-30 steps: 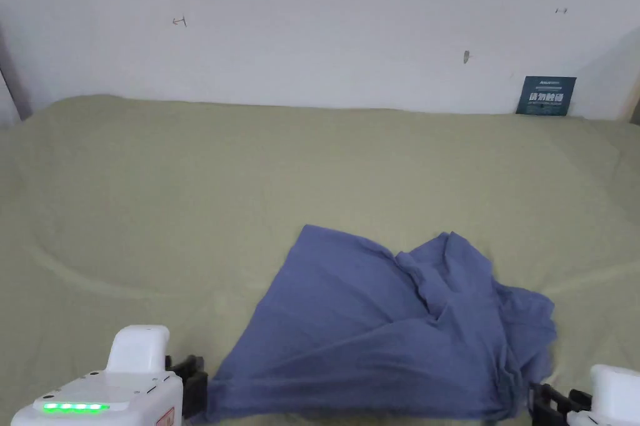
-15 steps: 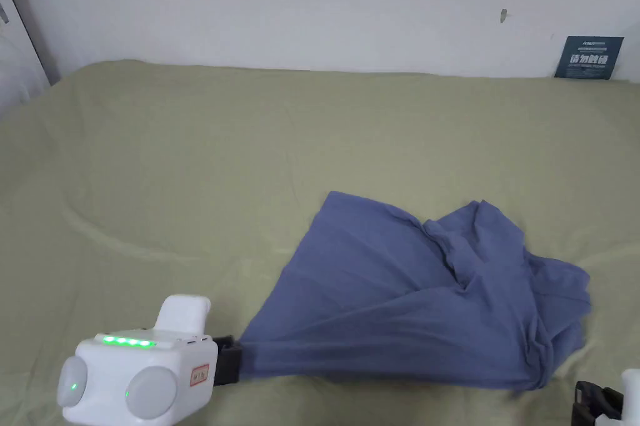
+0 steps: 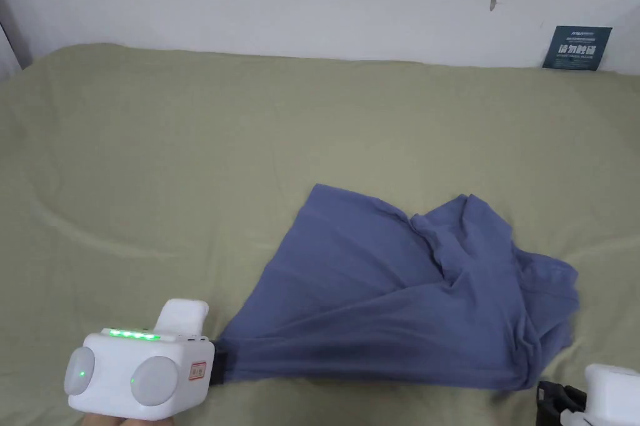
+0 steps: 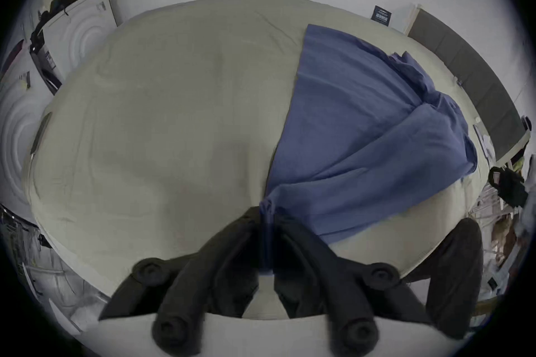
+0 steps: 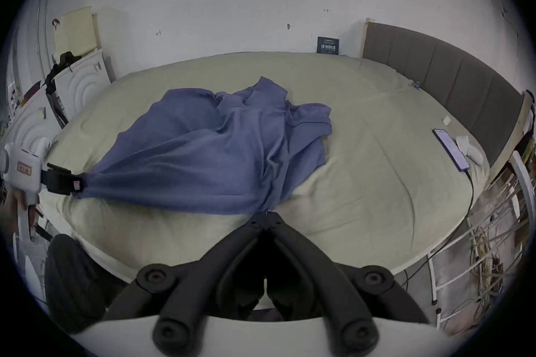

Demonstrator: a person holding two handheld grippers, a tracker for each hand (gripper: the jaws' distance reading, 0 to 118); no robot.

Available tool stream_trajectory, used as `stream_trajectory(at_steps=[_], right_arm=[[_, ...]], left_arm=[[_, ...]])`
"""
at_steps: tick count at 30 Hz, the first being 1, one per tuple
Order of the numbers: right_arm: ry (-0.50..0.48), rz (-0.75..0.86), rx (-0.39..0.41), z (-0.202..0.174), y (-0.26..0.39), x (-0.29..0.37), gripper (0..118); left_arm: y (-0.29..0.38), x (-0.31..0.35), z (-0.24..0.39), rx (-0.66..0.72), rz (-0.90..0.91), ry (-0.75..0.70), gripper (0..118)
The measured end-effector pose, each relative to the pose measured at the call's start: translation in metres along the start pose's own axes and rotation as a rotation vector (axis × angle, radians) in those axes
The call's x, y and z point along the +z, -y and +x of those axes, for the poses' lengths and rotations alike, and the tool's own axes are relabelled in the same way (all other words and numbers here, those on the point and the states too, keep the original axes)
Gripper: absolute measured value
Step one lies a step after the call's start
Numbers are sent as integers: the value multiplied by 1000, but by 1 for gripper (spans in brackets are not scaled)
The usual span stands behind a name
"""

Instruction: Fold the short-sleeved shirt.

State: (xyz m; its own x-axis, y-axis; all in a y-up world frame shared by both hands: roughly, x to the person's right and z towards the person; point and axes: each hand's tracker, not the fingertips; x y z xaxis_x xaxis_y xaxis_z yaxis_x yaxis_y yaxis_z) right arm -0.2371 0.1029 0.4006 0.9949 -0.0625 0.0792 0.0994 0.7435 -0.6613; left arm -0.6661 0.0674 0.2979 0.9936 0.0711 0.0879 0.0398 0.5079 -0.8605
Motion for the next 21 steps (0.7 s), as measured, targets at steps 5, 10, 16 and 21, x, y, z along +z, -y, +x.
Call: stream_trajectory(at_steps=[5,10,16,21], right_arm=[[-7,33,56,3,-49,-26,0],[-20,2,97,20,-133,-98,0],[-17,-76,164,39,-216,-208,0],[-32,-119,225,37,-251,-262,0]], left_arm=[[-2,2,-1,-3,0,10,5],[-2,1,0,-40,0,4,5],[-4,3,-1,-12,-6,21,5],[-3,2,-3,19,-3,29,5]])
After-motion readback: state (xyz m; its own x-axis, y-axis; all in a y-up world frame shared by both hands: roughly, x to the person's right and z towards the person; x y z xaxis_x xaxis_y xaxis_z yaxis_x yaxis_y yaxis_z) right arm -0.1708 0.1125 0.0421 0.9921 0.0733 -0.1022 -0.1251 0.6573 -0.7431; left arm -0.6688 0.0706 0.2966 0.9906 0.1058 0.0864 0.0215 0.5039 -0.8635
